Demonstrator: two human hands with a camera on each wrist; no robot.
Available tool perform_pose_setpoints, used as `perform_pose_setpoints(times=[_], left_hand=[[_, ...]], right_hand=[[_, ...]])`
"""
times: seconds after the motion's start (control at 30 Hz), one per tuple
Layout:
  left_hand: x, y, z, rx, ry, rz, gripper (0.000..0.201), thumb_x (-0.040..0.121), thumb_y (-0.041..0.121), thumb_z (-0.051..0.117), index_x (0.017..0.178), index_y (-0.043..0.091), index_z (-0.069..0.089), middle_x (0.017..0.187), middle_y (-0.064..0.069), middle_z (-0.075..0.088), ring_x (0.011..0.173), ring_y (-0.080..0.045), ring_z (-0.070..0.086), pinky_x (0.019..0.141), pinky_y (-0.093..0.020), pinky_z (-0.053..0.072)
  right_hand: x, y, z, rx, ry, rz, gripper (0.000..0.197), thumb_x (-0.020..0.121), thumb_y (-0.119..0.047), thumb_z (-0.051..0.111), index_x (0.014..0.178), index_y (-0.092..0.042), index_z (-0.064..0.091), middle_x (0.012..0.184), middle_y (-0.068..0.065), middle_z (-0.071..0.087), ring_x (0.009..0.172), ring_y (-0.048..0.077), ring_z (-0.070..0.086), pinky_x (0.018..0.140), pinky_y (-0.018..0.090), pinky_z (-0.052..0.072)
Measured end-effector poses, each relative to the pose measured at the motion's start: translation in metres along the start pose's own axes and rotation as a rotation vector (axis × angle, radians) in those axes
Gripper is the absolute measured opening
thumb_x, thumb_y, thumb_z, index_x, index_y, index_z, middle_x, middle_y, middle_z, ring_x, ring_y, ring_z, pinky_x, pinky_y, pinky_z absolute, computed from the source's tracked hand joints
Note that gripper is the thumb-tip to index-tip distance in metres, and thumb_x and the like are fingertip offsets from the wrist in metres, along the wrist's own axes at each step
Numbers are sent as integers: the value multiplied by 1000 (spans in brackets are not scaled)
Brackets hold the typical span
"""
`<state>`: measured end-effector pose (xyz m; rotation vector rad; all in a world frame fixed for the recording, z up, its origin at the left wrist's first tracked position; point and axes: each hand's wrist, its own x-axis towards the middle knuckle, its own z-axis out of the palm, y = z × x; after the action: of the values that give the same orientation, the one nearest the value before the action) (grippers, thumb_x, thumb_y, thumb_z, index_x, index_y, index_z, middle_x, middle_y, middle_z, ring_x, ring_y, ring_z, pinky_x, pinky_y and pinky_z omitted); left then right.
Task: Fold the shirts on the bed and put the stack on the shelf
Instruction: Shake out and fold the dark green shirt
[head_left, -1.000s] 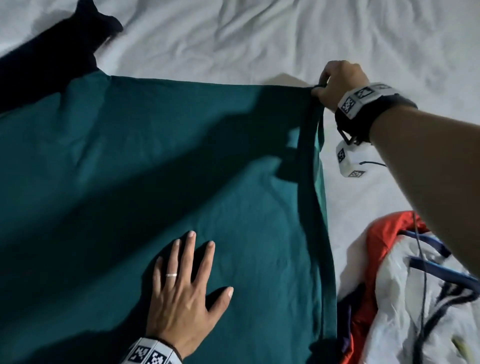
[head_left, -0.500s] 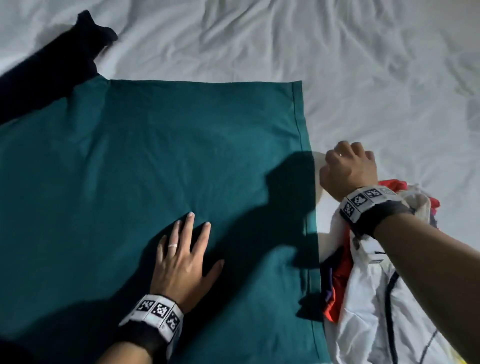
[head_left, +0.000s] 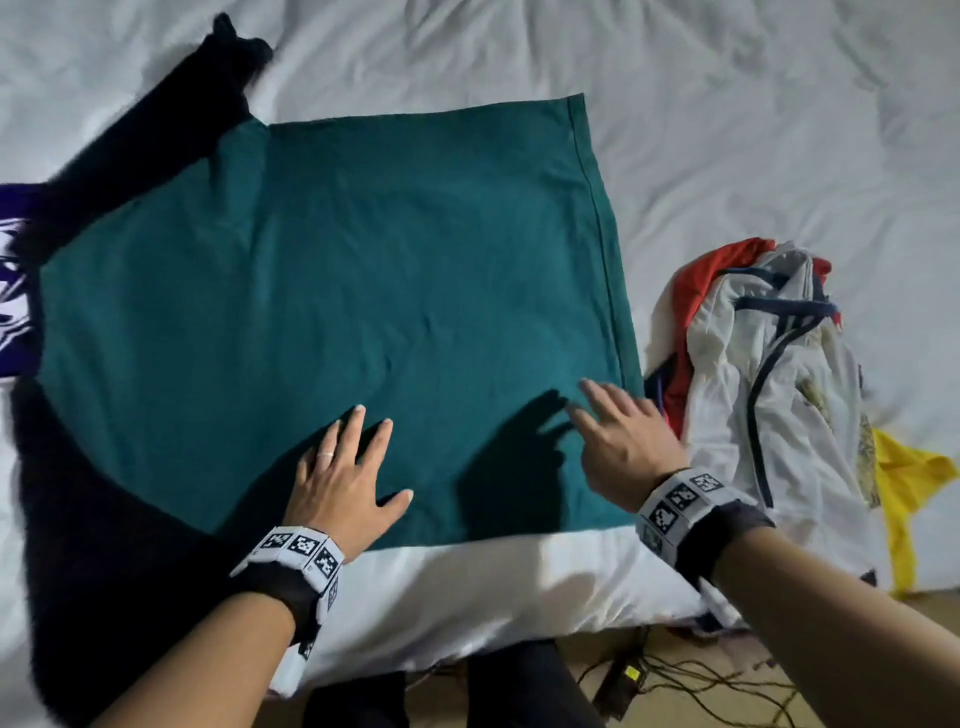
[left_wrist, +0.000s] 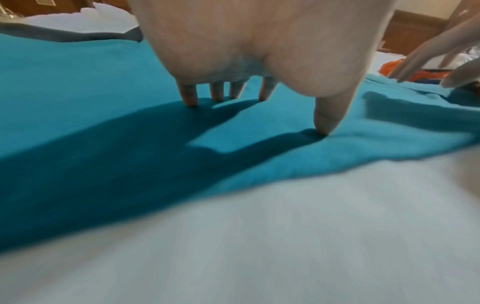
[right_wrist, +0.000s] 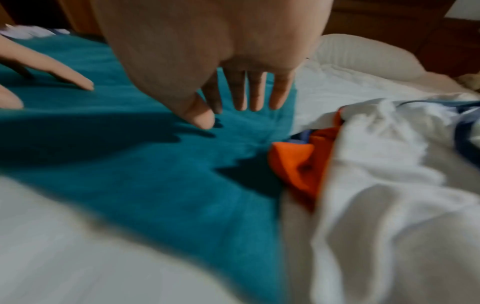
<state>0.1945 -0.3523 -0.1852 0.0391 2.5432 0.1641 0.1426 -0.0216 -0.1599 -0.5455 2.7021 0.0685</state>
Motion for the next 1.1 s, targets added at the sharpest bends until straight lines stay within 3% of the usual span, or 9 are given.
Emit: perform_pose_setpoints(times=[0.17, 0.27, 0.37, 0.53, 0.6, 0.73, 0.77, 0.87, 1.1], left_hand=[[-57, -60, 14, 28, -12, -23, 92, 72, 76, 36, 149, 26, 42, 161, -6, 29, 142, -34, 34, 102, -56, 42], [-78, -98, 20, 80, -17, 29, 86, 70, 70, 44, 142, 23, 51, 153, -6, 41, 131, -35, 46, 93, -55, 48], [-89, -122, 17, 121, -32, 68, 70, 69, 48, 63, 132, 19, 59, 134, -6, 52, 113, -33, 57, 84, -52, 52], [-88, -141, 8, 245, -18, 125, 45, 52, 21, 86, 87, 17, 58, 86, -4, 52, 76, -29, 58, 59, -44, 47], [-84, -142, -4, 192, -51, 131, 35, 60, 17, 80, 83, 19, 54, 84, -2, 52, 76, -29, 59, 60, -41, 46], [-66, -154, -27, -132, -98, 50, 14, 79, 19, 62, 78, 23, 49, 83, 6, 55, 81, -24, 57, 68, -34, 46], [-61, -158, -34, -213, -114, 25, 16, 78, 17, 63, 74, 25, 51, 78, 7, 58, 79, -23, 57, 69, -33, 46], [-44, -169, -61, -325, -167, 2, 26, 77, 10, 71, 69, 32, 60, 76, 6, 66, 76, -19, 61, 71, -28, 45], [15, -173, -119, -305, -327, -54, 27, 77, 13, 69, 61, 35, 70, 63, 5, 68, 63, -15, 59, 64, -27, 44]], right_hand=[[-50, -77, 30, 65, -94, -80, 66, 67, -49, 62, 127, -21, 61, 142, 11, 54, 124, 33, 56, 82, 46, 55], [-60, -80, 34, 4, -99, -30, 63, 64, -39, 68, 123, -15, 65, 136, 14, 58, 121, 36, 59, 78, 47, 57], [-60, -74, 31, -76, -72, -60, 54, 56, -18, 74, 109, -7, 69, 117, 18, 63, 99, 39, 65, 63, 45, 57], [-54, -62, 17, -134, -82, 67, 30, 55, -1, 76, 81, -7, 63, 81, 13, 54, 62, 34, 58, 45, 40, 48], [-47, -63, 10, -119, -140, 65, 32, 55, -2, 80, 81, -9, 63, 78, 10, 56, 62, 34, 61, 45, 39, 48], [-22, -58, -19, -27, -345, 173, 14, 85, -30, 61, 98, -24, 61, 97, 1, 64, 90, 27, 65, 67, 32, 46], [-14, -56, -26, -3, -379, 193, 4, 85, -30, 60, 88, -28, 60, 95, 2, 65, 84, 27, 63, 68, 30, 47], [7, -44, -41, 90, -433, 231, 25, 80, -12, 56, 62, -27, 47, 80, 4, 61, 74, 26, 56, 66, 27, 47], [52, -14, -67, 173, -476, 250, 18, 82, -5, 50, 75, -20, 56, 80, 6, 57, 79, 26, 56, 72, 29, 49]])
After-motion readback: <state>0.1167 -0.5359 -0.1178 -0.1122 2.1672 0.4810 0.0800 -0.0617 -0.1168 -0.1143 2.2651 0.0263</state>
